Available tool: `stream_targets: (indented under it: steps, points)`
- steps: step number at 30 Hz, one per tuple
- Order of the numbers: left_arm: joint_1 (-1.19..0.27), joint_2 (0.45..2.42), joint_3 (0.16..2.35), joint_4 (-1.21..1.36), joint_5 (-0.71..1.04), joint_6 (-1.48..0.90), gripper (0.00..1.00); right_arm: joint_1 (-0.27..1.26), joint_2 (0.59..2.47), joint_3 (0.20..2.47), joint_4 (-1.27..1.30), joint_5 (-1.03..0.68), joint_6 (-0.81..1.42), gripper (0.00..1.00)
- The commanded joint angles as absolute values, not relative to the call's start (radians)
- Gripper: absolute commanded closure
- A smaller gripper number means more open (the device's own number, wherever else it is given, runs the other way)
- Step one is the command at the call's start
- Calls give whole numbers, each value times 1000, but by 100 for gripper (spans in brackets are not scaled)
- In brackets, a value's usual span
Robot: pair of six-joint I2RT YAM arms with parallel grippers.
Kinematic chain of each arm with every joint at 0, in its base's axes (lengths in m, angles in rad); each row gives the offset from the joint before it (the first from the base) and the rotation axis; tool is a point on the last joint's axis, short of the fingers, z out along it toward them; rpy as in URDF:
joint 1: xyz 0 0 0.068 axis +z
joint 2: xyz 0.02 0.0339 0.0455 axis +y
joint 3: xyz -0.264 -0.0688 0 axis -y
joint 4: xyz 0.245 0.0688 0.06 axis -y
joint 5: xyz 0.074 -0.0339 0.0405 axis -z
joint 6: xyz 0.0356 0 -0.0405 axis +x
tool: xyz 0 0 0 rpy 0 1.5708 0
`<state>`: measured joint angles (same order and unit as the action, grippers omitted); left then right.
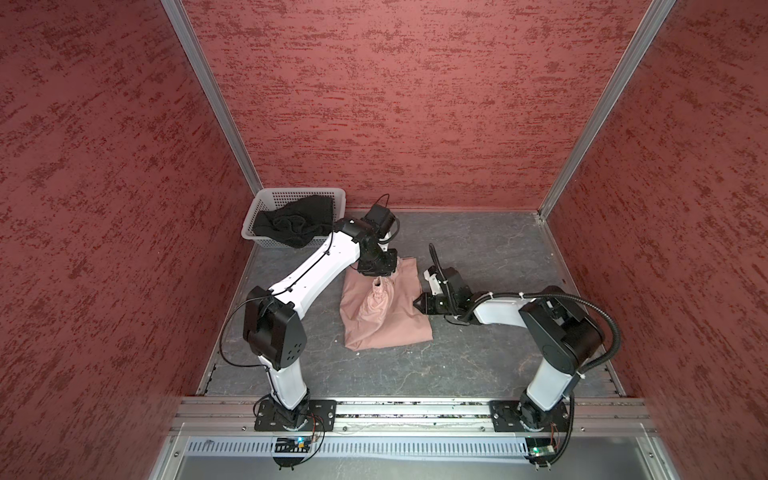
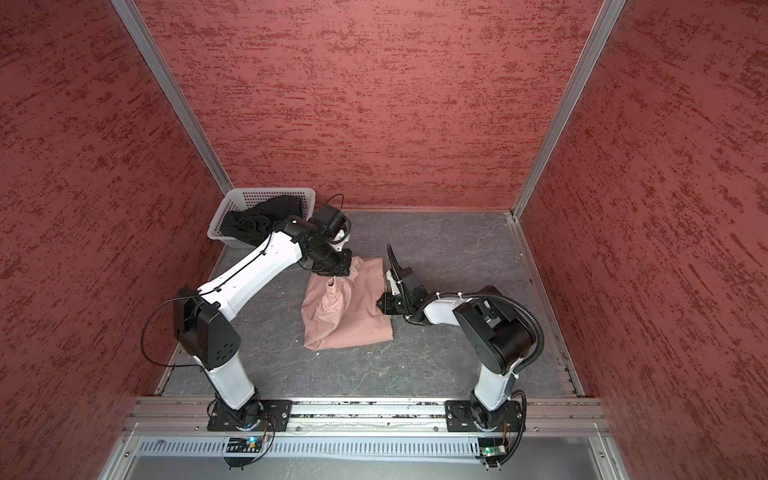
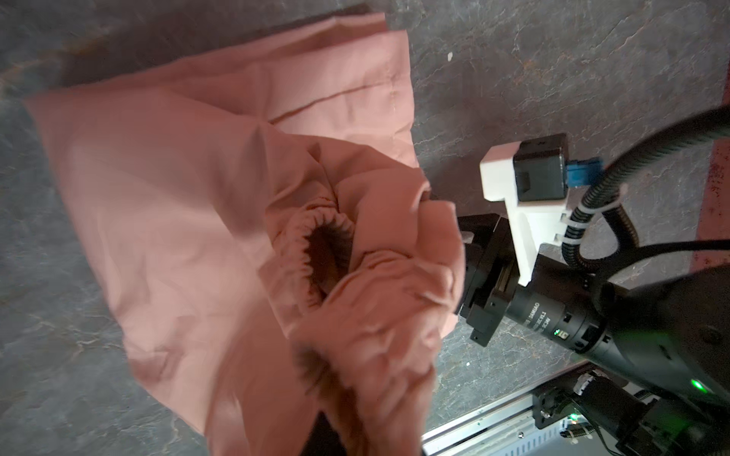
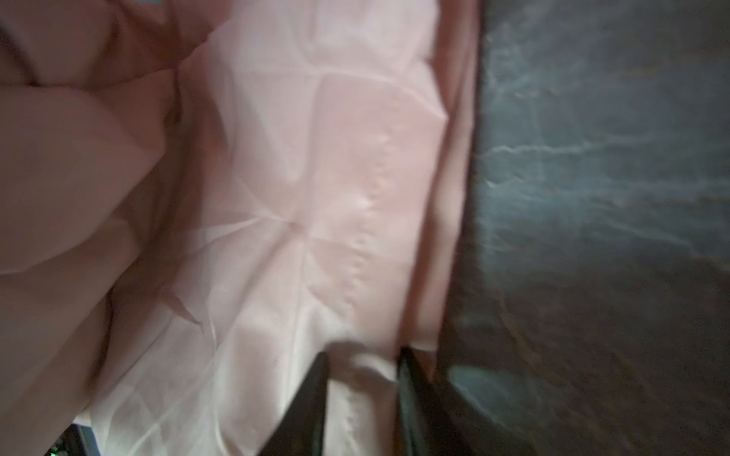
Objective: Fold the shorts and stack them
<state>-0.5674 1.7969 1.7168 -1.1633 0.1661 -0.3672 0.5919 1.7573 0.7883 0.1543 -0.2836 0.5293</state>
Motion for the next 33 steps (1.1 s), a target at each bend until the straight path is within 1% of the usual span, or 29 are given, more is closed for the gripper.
stream_targets:
  steps: [1,2,3,7,11,13,14,16,18,19,23,26,29,31,33]
  points:
    - [-601,1826,1725,-1131,186,-394,3,586,1734,772,67,-229,543,54]
    - [-608,1833,1729,-1130,186,-392,1,585,1709,773,48,-216,542,49]
    - [-612,1839,1738,-1133,181,-392,0,581,1680,774,27,-203,541,46]
    - [-614,1824,1792,-1145,166,-370,1,542,1523,747,-75,-148,532,43]
    - [-603,1784,1885,-1191,133,-334,1,500,1321,718,-213,-104,486,38]
    - [-586,1748,1889,-1204,96,-328,1,500,1246,723,-256,-108,446,38]
    - [-573,1720,1865,-1196,76,-327,1,501,1221,729,-261,-146,430,38]
    - [-547,1649,1762,-1133,47,-319,1,512,1193,745,-225,-235,417,44]
    - [-518,1548,1596,-1015,50,-318,1,557,1211,781,-167,-311,405,55]
    - [-508,1498,1511,-944,62,-320,1,585,1234,800,-141,-331,396,58]
    - [-463,1279,1131,-626,168,-376,1,704,1409,882,-40,-416,394,69]
    - [-428,1165,902,-421,253,-444,1,739,1544,895,20,-445,423,77]
    - [-418,1130,728,-257,338,-507,1,738,1638,887,6,-421,447,82]
    - [-431,1146,680,-213,361,-533,1,732,1669,870,-40,-372,461,86]
    - [-458,1169,650,-206,343,-543,1,710,1668,821,-45,-345,502,90]
